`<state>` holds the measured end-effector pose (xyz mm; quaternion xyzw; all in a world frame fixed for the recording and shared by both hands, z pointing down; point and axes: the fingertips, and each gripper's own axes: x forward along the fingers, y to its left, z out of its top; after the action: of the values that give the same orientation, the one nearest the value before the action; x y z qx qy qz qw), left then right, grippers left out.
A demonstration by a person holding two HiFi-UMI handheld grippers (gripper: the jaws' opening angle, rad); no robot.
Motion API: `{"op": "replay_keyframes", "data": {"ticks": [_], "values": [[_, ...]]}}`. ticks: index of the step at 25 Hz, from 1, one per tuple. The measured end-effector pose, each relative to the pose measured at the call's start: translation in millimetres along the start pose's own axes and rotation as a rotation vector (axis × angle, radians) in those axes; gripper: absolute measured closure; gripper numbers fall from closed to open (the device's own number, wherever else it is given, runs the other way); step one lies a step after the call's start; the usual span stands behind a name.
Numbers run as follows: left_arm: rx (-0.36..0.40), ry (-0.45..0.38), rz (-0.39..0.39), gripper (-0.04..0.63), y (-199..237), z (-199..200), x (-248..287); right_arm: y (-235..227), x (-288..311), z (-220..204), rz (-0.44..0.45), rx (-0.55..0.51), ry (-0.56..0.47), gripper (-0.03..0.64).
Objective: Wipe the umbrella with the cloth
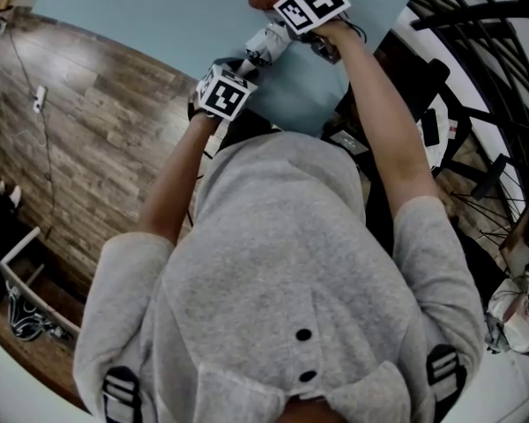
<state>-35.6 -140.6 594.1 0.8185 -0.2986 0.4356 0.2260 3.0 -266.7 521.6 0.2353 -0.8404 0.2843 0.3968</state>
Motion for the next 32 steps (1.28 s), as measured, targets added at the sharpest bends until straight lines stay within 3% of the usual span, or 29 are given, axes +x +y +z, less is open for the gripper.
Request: {"op": "replay_keyframes", "data": {"ticks": [14, 27, 32], "values": [[-0.003, -0.002, -0.003, 0.442, -1, 2, 0, 15, 8, -3, -0.027, -0.099, 0.051, 0.540], [-0.003, 0.002, 0.000, 0.442, -1, 0, 1, 45, 21, -12, 0.041, -0.153, 0.108, 0.540], [0.000, 0.005, 0.000, 0.442, -1, -1, 0, 63, 25, -17, 0.114, -0.135, 0.119, 0.540]]}}
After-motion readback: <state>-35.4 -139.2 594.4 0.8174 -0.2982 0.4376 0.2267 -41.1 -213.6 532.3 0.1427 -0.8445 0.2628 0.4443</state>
